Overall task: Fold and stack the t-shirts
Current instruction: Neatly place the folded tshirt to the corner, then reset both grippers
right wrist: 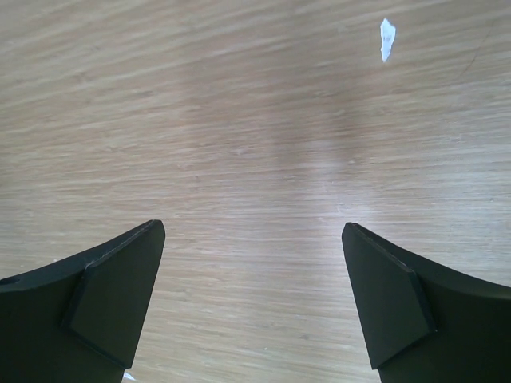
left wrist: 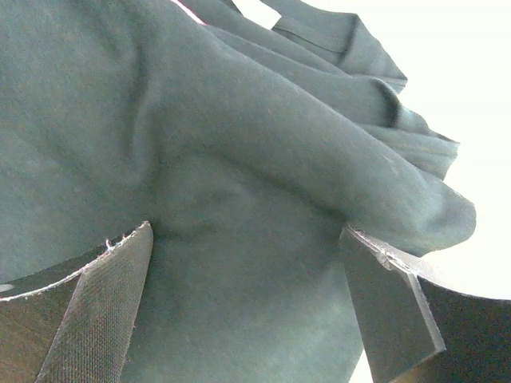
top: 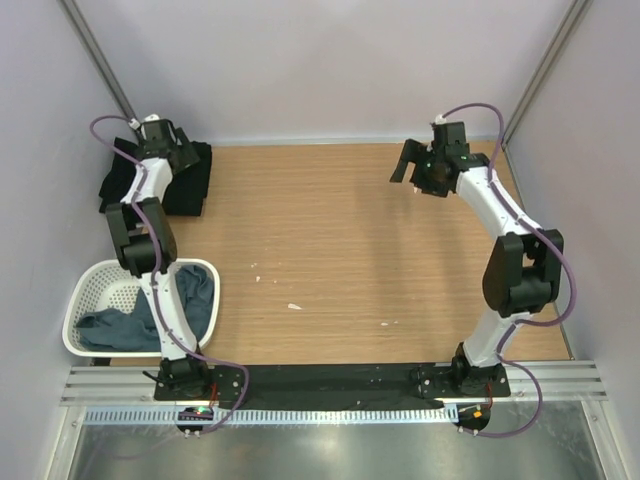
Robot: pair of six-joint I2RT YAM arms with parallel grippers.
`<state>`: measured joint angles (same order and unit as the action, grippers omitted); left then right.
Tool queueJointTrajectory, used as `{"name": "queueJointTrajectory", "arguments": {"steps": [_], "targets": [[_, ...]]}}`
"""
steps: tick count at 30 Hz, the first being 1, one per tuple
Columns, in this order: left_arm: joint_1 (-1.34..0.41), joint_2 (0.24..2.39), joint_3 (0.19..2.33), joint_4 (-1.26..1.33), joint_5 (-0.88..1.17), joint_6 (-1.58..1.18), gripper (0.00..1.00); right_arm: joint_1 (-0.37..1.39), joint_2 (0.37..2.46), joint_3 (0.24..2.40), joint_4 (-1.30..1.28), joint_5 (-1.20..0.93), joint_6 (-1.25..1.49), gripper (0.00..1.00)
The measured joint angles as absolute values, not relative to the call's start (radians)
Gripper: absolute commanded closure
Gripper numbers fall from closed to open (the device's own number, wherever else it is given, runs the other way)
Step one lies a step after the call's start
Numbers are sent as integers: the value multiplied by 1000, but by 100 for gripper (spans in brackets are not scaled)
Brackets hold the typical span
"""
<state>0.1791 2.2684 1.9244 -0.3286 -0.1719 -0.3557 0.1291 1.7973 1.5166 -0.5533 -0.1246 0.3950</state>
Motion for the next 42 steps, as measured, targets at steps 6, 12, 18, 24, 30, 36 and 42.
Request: {"name": "queueJointTrajectory", "arguments": {"steps": [6, 12, 18, 24, 30, 36, 42], "targets": [[177, 2103, 1745, -268, -83, -460, 0, 129, 1677, 1514, -553, -109, 395, 0], [135, 1861, 1538, -185, -47, -547, 0, 129, 1556, 1434, -530, -95, 414, 1], [95, 1624, 1405, -162, 13, -578, 0, 129, 1430, 1368, -558, -87, 427, 0], [64, 1362, 1217, -243, 73, -574, 0, 129, 1234, 1295, -574, -38, 445, 0], [49, 1041, 1035, -411, 107, -562, 0, 129, 1000, 1142, -584, 48, 464, 1], [33, 781, 843, -514, 107, -589, 0, 129, 746, 819, -537, 97, 522, 0], [26, 708, 706, -585, 102, -641, 0, 129, 607, 589, -534, 129, 581, 0]]}}
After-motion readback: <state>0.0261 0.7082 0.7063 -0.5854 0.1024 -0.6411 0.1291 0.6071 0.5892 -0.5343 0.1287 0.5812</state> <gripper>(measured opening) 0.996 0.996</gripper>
